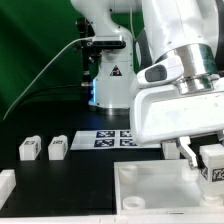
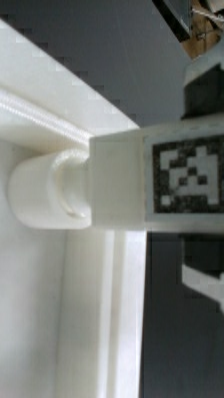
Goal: Assemble one leg
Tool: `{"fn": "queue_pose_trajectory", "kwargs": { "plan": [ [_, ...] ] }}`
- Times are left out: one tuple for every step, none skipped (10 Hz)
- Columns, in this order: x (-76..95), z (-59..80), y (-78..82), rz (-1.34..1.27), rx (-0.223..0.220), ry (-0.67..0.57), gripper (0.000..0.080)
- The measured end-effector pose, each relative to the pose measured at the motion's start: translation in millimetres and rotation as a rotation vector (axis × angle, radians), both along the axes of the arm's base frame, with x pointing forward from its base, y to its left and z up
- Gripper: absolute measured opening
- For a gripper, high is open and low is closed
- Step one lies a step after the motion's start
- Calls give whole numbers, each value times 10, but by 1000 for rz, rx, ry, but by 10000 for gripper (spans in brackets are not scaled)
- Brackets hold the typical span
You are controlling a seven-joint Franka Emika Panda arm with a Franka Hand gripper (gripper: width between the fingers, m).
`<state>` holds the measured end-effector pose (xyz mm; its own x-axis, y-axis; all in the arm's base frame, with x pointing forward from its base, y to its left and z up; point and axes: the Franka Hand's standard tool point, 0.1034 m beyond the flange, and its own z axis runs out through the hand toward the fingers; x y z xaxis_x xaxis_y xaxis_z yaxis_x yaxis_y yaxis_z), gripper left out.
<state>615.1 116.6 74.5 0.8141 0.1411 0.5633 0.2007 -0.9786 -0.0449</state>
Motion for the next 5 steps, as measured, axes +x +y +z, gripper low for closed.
{"fn": "queue_pose_trajectory", "kwargs": {
  "plan": [
    [23, -35, -3, -2, 2, -2, 291],
    [53, -38, -1, -4, 3, -7, 291],
    [59, -39, 0, -3, 3, -5, 291],
    [73, -36, 0, -4, 3, -2, 291],
    [77, -35, 3, -5, 4, -2, 291]
  ]
}}
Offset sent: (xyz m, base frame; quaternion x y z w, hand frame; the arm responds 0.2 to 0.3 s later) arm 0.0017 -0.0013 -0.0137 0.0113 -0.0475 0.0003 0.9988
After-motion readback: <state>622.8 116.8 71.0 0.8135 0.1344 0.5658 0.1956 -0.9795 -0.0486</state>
